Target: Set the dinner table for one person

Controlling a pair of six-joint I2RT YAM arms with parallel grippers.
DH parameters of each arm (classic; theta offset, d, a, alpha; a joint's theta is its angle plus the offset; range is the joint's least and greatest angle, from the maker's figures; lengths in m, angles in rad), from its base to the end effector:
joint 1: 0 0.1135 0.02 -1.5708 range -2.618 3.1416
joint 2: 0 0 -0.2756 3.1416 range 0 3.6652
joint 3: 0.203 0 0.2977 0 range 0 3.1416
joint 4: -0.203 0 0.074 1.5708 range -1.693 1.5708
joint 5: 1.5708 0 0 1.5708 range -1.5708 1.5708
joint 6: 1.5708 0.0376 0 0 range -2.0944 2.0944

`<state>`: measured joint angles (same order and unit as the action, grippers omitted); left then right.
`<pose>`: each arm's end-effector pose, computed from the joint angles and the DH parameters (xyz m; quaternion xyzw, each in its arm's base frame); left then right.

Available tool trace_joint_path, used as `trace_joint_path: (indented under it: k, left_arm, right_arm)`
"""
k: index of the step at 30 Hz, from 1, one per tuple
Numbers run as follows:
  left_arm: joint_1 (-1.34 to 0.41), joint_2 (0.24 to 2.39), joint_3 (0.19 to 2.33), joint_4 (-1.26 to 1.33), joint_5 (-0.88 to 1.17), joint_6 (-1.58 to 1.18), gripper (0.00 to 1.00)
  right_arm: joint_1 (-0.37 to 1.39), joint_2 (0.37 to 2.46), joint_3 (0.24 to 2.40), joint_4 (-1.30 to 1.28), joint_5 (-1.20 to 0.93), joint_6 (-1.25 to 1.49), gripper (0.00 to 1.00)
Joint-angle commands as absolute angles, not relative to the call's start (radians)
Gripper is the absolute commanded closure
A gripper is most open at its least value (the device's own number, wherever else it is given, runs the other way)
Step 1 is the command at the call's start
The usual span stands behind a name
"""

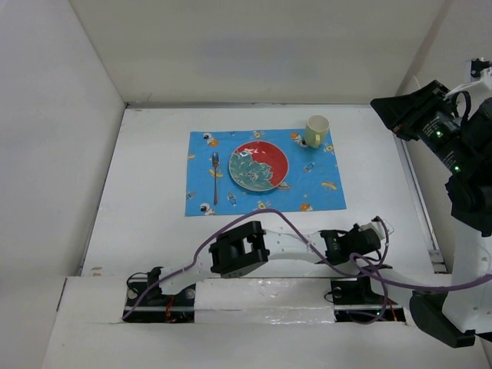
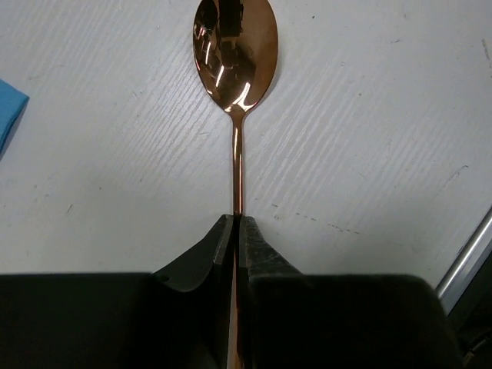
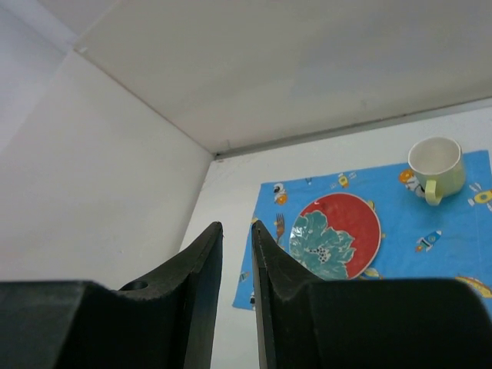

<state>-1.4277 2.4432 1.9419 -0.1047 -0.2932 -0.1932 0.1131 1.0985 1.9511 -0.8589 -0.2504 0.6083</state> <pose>0.0972 -0.5983 0.1406 0.4520 0.7539 -0.2434 0.4100 0.1497 0.0264 0.6173 0.0872 0.7039 0.3297 0.6231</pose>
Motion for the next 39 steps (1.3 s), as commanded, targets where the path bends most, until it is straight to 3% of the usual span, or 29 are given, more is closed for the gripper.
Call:
trace_joint_path:
  k: [1,10,21,32,39]
  left_arm:
    - [-1.43,2.447,1.891,-0.324,-0.322,-0.202,1.0]
    - [-1.303,2.209,1.974,-0.331,-0.24,-0.331,1.0]
    - [-1.069,2.045,1.802,-0.242,-0.209,-0.561,1.0]
    - [-0.907,2.118,1.801,-0.198,-0.238,-0.733,1.0]
    - [-0.884,2.293,1.988,-0.258,-0.291,-0.814,1.0]
  right_arm:
    - [0.123,1.077,1.999,-0.799,-0.233,0.615,0.73]
    - [0.123,0.989,1.82,-0.782,-0.251,0.626,0.74]
    - [0.132,0.947,1.747,-0.785,-0.245,0.629,0.73]
    - [0.141,0.91,1.643,-0.799,-0.247,0.621,0.73]
    - [0.15,0.922,1.589,-0.82,-0.325,0.609,0.72]
